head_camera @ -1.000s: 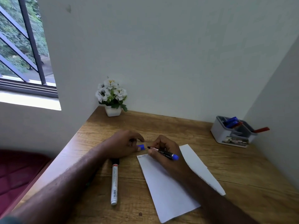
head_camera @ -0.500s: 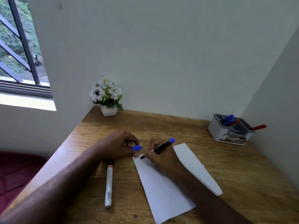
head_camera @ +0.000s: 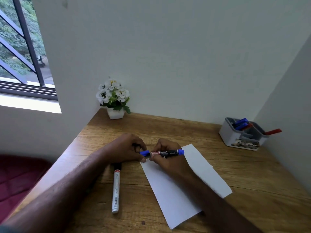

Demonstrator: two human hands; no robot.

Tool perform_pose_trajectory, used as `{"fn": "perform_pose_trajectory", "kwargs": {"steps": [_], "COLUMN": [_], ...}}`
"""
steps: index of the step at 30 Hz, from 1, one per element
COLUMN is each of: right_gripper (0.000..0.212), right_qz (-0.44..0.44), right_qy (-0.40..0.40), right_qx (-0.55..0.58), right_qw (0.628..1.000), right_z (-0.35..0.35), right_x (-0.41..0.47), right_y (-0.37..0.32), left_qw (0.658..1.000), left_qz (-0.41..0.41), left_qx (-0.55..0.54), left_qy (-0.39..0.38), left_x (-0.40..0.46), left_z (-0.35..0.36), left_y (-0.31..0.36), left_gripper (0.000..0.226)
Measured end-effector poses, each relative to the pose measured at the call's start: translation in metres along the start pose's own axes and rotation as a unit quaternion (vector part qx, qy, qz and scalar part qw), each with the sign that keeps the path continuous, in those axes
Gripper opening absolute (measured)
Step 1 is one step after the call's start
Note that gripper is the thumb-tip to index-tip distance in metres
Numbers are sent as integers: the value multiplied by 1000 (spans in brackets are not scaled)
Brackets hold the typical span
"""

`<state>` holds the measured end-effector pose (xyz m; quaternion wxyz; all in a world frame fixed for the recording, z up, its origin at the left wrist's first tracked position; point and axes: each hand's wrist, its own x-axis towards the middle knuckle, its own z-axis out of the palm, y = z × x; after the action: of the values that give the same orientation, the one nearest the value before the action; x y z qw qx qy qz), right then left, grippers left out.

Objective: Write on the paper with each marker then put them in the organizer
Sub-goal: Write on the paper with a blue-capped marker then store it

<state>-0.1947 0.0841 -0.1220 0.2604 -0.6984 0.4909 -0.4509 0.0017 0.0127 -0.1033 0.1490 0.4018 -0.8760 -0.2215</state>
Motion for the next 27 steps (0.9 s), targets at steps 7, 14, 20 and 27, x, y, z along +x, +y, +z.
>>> {"fn": "perform_pose_trajectory", "kwargs": {"steps": [7,14,20,27], "right_gripper": [14,26,42,37], "right_qz": [89,51,66,61], "right_qy": [22,8,-6,-8], "right_qx": [30,32,41,38], "right_qw": [995,998,997,997], "right_z": [4,15,15,15], "right_x": [-1,-4,-6,-7], "right_y": [-2,-11,-4,-8], "left_qw": [1000,1000,1000,999], "left_qz": [-2,3,-2,-10], "left_qx": [-23,-14,-30,-25], "left_qy": [-1,-8,-5,-26], "left_x": [-1,-1,-3,-2], "left_z": [0,-2,-2,-2], "left_y": [-2,0,0,0], "left_gripper": [33,27,28,34]}}
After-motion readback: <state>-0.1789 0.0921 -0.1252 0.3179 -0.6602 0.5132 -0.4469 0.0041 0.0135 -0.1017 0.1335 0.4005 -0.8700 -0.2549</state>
